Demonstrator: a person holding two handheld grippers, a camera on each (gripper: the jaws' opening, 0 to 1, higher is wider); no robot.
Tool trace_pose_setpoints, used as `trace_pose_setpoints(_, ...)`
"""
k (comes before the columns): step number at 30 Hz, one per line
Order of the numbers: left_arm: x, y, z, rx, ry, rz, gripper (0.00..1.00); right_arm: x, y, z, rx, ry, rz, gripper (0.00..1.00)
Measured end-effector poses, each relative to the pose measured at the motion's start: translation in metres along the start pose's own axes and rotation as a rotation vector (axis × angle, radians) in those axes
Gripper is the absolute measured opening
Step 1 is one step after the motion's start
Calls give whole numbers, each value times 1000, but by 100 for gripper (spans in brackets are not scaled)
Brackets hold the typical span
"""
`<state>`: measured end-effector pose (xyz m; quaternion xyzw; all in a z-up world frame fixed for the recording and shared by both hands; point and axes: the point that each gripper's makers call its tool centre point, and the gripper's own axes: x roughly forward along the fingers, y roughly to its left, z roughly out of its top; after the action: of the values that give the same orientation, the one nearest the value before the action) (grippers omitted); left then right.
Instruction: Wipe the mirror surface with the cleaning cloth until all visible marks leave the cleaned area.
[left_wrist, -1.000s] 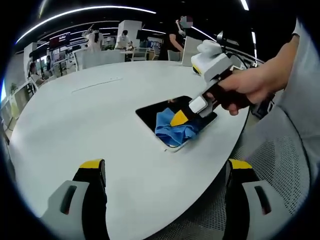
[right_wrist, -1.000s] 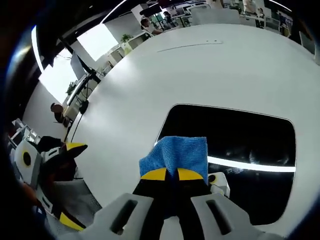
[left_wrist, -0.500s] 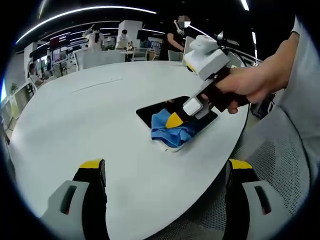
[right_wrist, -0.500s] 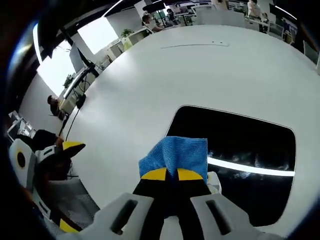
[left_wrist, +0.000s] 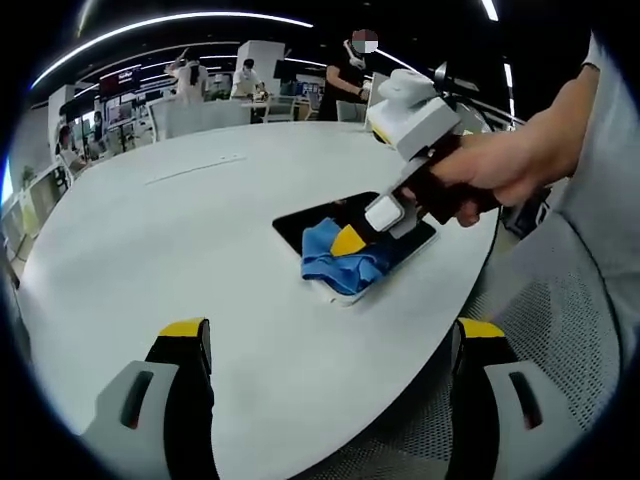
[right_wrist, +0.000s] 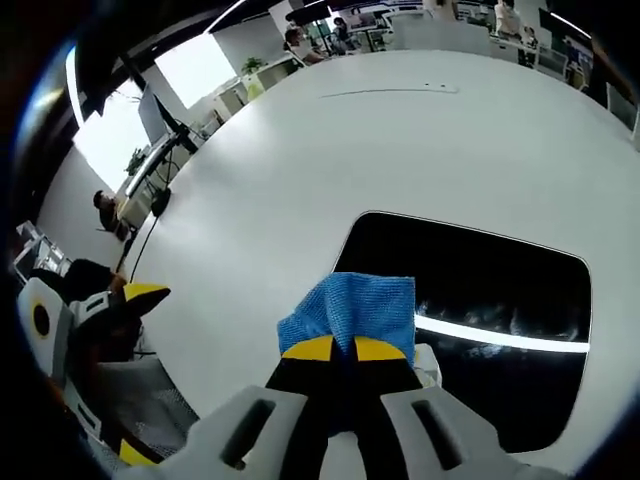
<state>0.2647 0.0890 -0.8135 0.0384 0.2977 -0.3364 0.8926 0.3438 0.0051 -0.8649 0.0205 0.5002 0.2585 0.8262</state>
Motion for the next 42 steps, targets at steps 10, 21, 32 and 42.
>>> trace_pose_setpoints(10, 0, 1, 1, -6, -7, 0, 99, 1, -1, 3, 8, 1, 5, 0)
trace_pose_setpoints(21, 0, 1, 1, -8, -9, 0, 99, 6, -7, 13, 3, -10, -3, 0)
trace_pose_setpoints(32, 0, 0, 1, -7, -6, -2, 99, 11, -9, 21, -39, -3, -2, 0)
trace_pose_setpoints(42, 0, 1, 2, -4, -13, 4, 99, 18, -13, 35, -42, 3, 1, 0)
